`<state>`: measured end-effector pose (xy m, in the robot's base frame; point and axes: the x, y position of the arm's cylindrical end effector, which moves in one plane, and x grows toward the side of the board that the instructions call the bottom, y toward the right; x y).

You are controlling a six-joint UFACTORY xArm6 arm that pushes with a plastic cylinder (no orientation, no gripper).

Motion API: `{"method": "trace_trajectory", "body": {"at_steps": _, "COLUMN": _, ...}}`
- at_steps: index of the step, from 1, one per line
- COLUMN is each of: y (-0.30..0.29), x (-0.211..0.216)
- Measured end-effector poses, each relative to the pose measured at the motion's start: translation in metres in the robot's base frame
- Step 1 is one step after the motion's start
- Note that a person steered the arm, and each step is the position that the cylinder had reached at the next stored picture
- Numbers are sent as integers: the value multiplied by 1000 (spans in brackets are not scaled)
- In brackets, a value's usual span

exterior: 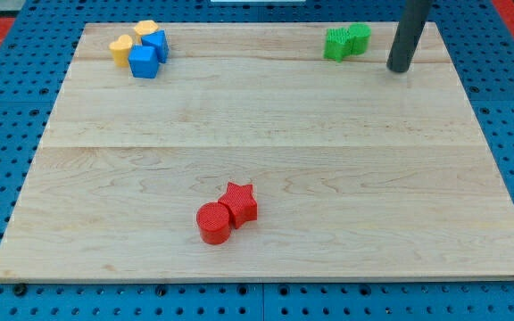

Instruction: Move the green star into the red star

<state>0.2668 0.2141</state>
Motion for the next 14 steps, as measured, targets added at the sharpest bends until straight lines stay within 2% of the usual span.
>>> {"method": "trace_trajectory", "body": {"at_steps": 1, "y": -4, "x": -58}}
{"method": "trace_trajectory", "body": {"at_steps": 2, "y": -83, "x": -59}}
{"method": "trace_trajectory", "body": {"at_steps": 3, "y": -157, "x": -15}}
{"method": "trace_trajectory", "body": {"at_steps": 4, "y": -196, "x": 20}}
{"method": "trace_trajectory", "body": {"at_steps": 6, "y": -189, "x": -34}}
{"method": "trace_trajectory", "body": {"at_steps": 7, "y": -156, "x": -14}}
{"method": "trace_trajectory", "body": {"at_steps": 8, "y": -163, "x": 48}}
{"method": "trace_trajectory", "body": {"at_steps": 9, "y": -154, "x": 90}}
{"method": "trace_trajectory", "body": {"at_steps": 10, "y": -153, "x": 53}}
{"method": "trace_trajectory", "body": {"at_steps": 11, "y": -115, "x": 92}}
{"method": "trace_trajectory", "body": {"at_steps": 14, "y": -223, "x": 175}}
